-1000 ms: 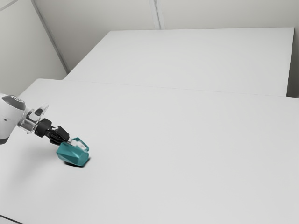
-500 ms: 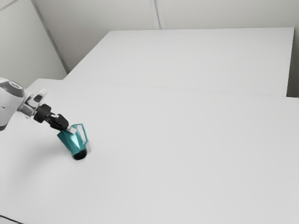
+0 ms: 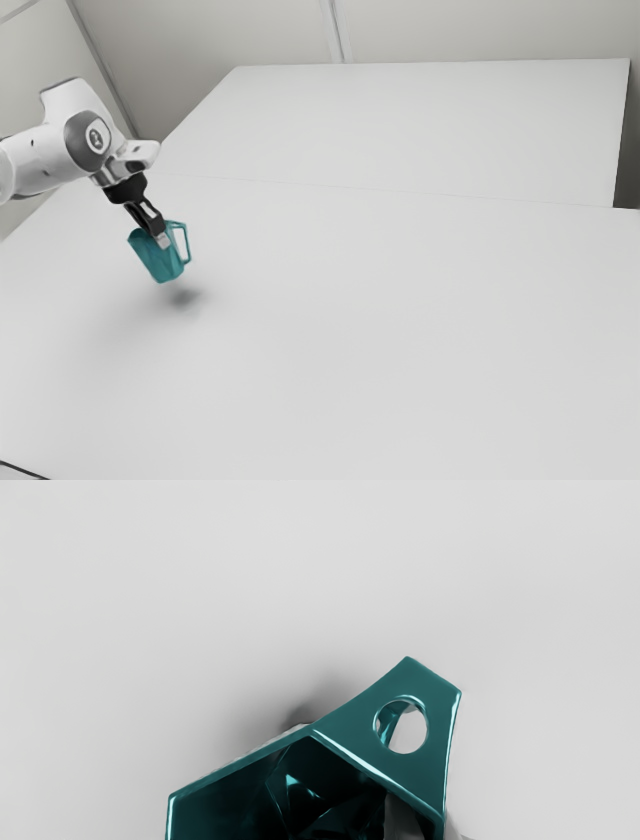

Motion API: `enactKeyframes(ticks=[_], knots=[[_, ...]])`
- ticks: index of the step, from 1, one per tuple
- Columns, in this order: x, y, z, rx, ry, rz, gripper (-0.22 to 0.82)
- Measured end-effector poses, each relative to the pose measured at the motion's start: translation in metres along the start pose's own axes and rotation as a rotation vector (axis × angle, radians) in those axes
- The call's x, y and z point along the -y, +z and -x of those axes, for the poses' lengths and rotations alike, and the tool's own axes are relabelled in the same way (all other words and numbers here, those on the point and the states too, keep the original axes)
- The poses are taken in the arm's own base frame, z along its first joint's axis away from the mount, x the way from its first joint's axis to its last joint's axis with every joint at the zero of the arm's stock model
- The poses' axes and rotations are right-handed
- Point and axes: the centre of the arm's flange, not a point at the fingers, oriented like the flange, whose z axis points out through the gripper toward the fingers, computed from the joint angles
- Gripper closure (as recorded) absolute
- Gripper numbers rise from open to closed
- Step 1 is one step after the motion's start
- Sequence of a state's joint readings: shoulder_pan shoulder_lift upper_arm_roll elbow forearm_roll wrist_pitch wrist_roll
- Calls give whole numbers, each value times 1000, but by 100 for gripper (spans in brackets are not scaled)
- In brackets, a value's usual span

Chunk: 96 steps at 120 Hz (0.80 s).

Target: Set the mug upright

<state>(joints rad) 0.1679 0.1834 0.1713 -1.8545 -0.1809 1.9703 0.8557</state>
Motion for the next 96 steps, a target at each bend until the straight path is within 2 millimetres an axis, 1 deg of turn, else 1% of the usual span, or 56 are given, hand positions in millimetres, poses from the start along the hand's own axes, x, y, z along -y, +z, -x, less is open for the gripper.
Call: enactKeyframes(ticks=[14, 34, 47, 56, 72, 88, 96], knots=[[6, 5, -4, -12, -21, -125, 79], [17, 5, -13, -49, -45, -270, 79], [25, 21, -17, -37, -69, -318, 79], [28, 34, -19, -18, -84, -331, 79], [29, 35, -21, 41, -142, -304, 79], [30, 45, -20, 100, -193, -272, 79], [31, 43, -26, 113, -211, -270, 79]])
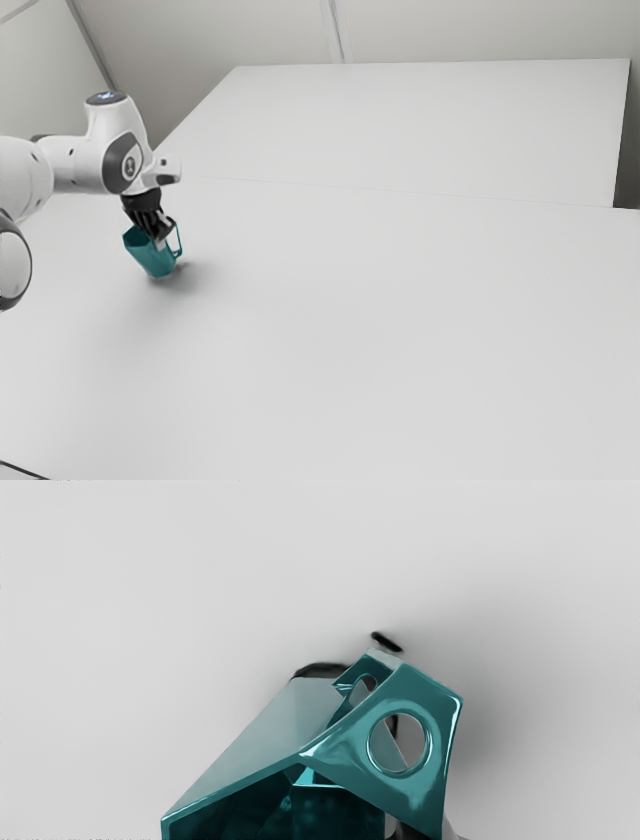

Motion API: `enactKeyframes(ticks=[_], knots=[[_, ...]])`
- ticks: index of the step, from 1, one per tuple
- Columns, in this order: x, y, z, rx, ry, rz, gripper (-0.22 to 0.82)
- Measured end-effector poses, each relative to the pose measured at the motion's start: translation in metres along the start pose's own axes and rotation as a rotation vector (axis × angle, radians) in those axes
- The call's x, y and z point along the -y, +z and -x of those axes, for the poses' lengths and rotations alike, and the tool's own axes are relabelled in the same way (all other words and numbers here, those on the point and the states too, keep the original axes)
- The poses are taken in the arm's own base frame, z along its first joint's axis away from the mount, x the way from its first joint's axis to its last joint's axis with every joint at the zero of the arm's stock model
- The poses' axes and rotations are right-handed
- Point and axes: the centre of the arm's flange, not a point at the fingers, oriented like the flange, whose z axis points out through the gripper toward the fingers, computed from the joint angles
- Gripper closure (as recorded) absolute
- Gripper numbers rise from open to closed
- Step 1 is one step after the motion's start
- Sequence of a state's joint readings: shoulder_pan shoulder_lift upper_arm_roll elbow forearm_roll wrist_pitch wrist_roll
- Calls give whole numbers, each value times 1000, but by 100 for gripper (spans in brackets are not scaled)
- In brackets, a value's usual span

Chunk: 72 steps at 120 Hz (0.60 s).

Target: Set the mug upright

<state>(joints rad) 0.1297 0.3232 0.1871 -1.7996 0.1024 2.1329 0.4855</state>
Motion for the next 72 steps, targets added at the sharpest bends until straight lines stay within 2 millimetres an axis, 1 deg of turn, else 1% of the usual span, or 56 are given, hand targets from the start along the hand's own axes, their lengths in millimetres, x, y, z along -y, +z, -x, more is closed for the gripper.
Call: enactKeyframes(ticks=[12, 26, 34, 41, 48, 54, 59, 72], knots=[[-1, -1, -2, 21, -22, 7, 77], [-3, 2, -1, 42, -46, 17, 51], [-4, 4, 0, 53, -59, 23, 38], [-4, 5, 0, 58, -68, 27, 29], [-6, 4, -1, 59, -75, 27, 22], [-5, -3, -4, 51, -80, 20, 18], [-3, -13, -7, 41, -85, 13, 14], [-1, -32, -12, 32, -97, 3, 9]])
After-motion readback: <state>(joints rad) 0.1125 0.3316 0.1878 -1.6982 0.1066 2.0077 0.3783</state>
